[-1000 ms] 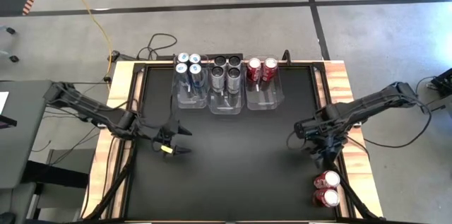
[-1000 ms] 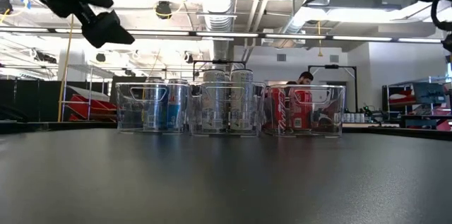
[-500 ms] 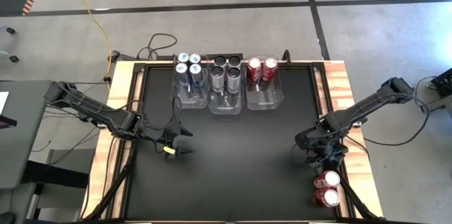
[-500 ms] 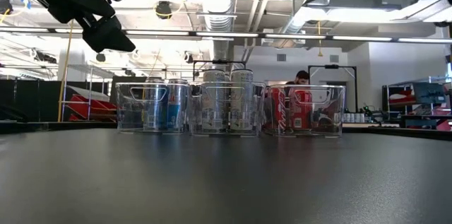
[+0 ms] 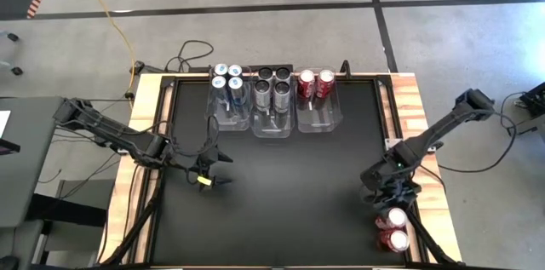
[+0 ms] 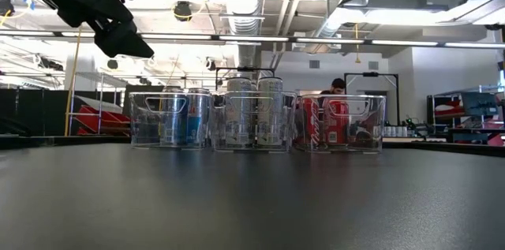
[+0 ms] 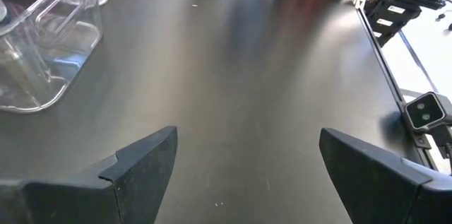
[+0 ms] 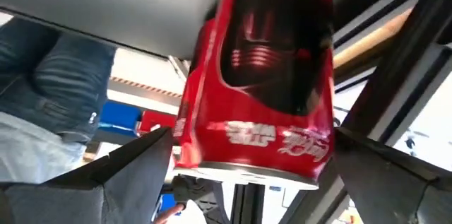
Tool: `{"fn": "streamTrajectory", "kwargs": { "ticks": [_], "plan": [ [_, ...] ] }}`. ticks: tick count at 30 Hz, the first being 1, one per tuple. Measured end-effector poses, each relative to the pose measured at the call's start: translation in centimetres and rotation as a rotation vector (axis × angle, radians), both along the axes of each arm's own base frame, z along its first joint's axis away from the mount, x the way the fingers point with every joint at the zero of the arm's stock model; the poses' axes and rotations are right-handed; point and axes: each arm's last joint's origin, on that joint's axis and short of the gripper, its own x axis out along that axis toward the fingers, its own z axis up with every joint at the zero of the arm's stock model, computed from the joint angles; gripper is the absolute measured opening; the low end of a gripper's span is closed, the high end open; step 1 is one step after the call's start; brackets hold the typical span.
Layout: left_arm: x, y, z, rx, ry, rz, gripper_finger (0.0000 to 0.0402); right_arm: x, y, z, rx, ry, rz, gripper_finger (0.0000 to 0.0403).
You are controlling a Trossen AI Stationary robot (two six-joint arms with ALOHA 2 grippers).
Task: Sort soda cans
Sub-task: Put the top red soda can into the right transparent bin
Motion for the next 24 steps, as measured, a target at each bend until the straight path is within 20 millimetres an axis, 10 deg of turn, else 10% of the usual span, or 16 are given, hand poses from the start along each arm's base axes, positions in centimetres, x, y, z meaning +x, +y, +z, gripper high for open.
{"fn": "streamTrajectory", "kwargs": {
  "ticks": [24],
  "plan": [
    [0.3,1.3,0.0,0.071,-0.007,0.064,0.0343,3.4,2.3,-0.2,-0.126,-0.069,-0.121,0.0311]
  ]
}}
